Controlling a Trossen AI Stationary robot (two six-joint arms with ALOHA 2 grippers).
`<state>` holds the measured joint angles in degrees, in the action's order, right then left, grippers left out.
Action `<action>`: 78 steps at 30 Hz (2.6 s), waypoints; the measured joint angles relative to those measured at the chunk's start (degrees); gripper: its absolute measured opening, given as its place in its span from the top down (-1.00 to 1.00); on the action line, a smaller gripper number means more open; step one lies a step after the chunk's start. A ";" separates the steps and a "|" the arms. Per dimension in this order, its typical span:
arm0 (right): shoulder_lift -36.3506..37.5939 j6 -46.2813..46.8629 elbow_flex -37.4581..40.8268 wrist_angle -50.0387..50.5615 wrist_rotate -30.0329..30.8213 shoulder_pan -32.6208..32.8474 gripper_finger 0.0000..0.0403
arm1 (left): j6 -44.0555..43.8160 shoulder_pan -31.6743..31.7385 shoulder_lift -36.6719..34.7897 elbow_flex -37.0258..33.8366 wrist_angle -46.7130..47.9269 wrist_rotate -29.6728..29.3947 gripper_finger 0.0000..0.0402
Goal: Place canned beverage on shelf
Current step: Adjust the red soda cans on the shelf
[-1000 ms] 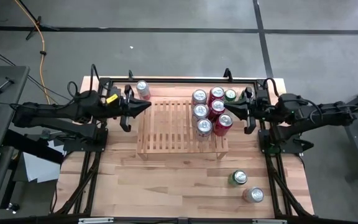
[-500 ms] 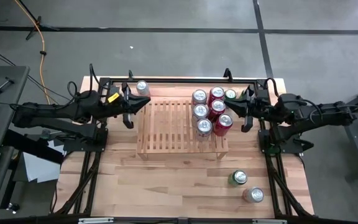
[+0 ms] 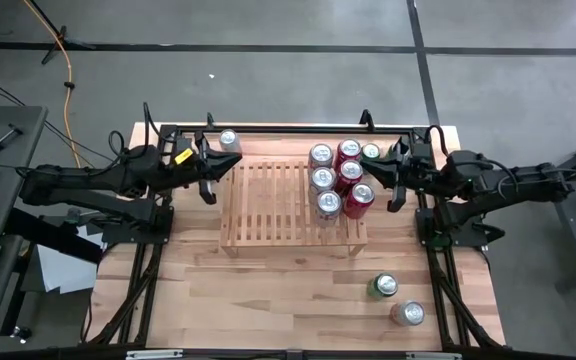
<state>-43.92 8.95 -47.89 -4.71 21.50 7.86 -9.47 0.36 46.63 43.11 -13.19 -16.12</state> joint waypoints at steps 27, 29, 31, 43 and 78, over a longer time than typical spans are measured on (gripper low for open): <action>-17.75 22.24 -21.94 34.17 -15.51 -35.03 1.00 | -0.94 0.00 0.00 0.02 -0.09 0.02 1.00; -20.37 21.97 -23.81 36.36 -21.41 -38.86 1.00 | -0.92 0.00 0.00 0.02 -0.04 0.02 1.00; -22.84 20.80 -25.17 39.99 -27.18 -42.24 1.00 | -0.90 0.00 0.00 0.04 -0.04 0.02 1.00; -29.74 16.92 -25.40 46.06 -47.16 -50.10 1.00 | -0.90 0.00 0.00 0.04 0.04 0.04 1.00; -30.32 14.01 -26.29 49.31 -51.14 -47.17 1.00 | -2.89 -0.01 0.02 0.04 3.50 -0.91 1.00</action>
<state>-74.24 22.96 -74.18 44.60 -29.65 -39.31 -12.36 0.35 46.65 43.16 -9.69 -17.03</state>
